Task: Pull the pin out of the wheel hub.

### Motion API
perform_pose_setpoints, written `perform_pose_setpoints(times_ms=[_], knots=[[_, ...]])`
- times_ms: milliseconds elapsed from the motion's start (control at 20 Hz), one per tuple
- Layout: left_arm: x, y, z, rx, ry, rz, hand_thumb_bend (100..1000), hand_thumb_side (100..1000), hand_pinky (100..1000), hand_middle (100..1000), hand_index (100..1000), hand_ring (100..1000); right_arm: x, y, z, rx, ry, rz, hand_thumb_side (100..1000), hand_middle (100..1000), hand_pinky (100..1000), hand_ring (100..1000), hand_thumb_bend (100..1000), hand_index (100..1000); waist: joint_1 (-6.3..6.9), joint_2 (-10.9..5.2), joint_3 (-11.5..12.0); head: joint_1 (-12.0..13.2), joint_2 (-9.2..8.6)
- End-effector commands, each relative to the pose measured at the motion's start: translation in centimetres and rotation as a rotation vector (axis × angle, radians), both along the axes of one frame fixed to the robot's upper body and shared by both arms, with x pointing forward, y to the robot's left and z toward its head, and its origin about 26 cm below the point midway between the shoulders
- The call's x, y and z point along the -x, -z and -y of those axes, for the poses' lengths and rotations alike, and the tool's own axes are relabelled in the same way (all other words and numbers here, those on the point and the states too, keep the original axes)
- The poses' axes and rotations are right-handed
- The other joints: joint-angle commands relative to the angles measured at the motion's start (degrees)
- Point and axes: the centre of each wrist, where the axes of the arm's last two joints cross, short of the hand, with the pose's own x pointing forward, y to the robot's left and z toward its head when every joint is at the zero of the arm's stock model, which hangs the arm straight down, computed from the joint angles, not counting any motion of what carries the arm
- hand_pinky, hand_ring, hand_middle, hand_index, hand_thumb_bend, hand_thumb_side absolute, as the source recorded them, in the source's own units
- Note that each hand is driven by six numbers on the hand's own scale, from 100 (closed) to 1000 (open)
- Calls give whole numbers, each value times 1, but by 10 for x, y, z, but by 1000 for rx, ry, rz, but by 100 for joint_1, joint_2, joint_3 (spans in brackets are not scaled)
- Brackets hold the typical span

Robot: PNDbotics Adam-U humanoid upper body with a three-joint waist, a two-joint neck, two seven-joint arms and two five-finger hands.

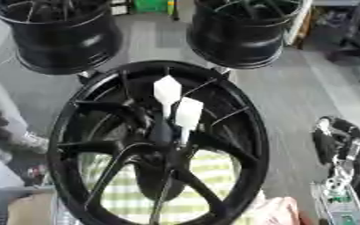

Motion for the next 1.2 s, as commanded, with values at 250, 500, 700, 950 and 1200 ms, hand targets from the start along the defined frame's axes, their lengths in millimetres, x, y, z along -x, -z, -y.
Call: perform_pose_setpoints(times_ms=[250, 500, 700, 950, 1200], knots=[[0, -8, 1, -9, 9, 30, 100, 904, 685, 637, 774, 620, -2, -11, 4, 29, -1, 29, 433, 662, 575, 600, 100, 707, 6, -50, 2, 0, -15], [0, -8, 1, -9, 11, 29, 100, 905, 686, 638, 774, 621, -1, -10, 4, 26, -1, 25, 433, 663, 575, 600, 100, 769, 1, -46, -1, 5, -15], [0, -8, 1, -9, 11, 30, 100, 903, 686, 638, 774, 621, -2, -13, 5, 42, -7, 27, 448, 666, 577, 602, 100, 807, 3, -51, 5, 5, -15], [0, -8, 0, -11, 12, 26, 100, 905, 686, 638, 774, 622, -6, -40, 26, 165, -31, 17, 419, 672, 585, 605, 100, 820, -27, -84, 27, 18, -15], [0, -8, 0, -19, 19, 22, 100, 904, 685, 639, 775, 622, -14, -98, 46, 400, -153, -27, 358, 706, 615, 626, 100, 844, -69, -109, 44, 46, -15]])
